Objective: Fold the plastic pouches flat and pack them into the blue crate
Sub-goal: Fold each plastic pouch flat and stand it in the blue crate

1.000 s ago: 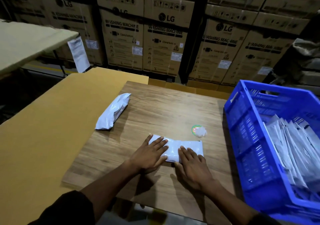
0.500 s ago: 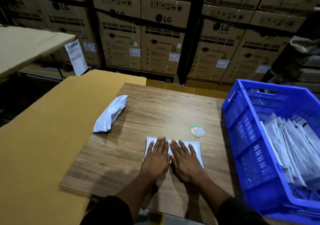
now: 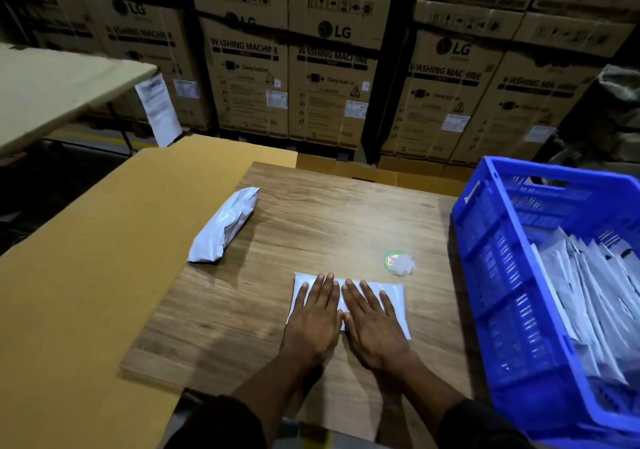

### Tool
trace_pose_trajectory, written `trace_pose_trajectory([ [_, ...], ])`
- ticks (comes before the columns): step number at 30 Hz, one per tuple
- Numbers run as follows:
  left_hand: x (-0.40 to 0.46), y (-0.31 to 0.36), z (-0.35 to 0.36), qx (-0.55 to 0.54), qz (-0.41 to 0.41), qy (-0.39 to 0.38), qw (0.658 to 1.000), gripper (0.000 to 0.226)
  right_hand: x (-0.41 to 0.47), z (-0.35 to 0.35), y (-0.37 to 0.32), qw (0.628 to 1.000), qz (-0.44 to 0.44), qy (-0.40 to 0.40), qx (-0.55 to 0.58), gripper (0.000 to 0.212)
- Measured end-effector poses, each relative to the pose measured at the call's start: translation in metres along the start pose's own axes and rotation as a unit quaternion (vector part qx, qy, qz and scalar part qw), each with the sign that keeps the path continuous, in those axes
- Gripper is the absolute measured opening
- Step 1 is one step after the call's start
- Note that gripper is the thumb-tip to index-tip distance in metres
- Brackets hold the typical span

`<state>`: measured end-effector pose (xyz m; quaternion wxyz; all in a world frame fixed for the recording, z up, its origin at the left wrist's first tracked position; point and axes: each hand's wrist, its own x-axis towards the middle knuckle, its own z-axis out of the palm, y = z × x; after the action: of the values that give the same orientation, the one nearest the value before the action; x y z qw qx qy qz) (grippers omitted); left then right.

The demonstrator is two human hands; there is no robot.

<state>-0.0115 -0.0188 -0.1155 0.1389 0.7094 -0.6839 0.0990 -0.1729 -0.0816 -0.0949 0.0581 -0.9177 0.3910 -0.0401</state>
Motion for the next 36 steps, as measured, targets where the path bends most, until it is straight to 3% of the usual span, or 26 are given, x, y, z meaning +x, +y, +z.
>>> trace_pose_trajectory([
  [15,-0.006,-0.001,0.004,-0.041,0.016,0.105,0.993,0.047,0.003,0.001,0.001,0.999,0.01,-0.036,0.001,0.056],
  [24,-0.002,0.001,-0.003,-0.044,-0.02,-0.005,0.999,0.054,0.003,-0.011,-0.003,0.997,0.01,-0.079,0.005,0.057],
  [31,0.007,0.001,-0.017,-0.051,-0.038,-0.033,0.997,0.052,0.012,-0.027,-0.012,0.989,0.025,-0.144,-0.023,0.068],
  [36,0.018,-0.003,-0.023,-0.086,-0.028,-0.022,0.996,0.05,0.024,-0.027,-0.03,0.995,-0.036,-0.086,-0.026,0.081],
])
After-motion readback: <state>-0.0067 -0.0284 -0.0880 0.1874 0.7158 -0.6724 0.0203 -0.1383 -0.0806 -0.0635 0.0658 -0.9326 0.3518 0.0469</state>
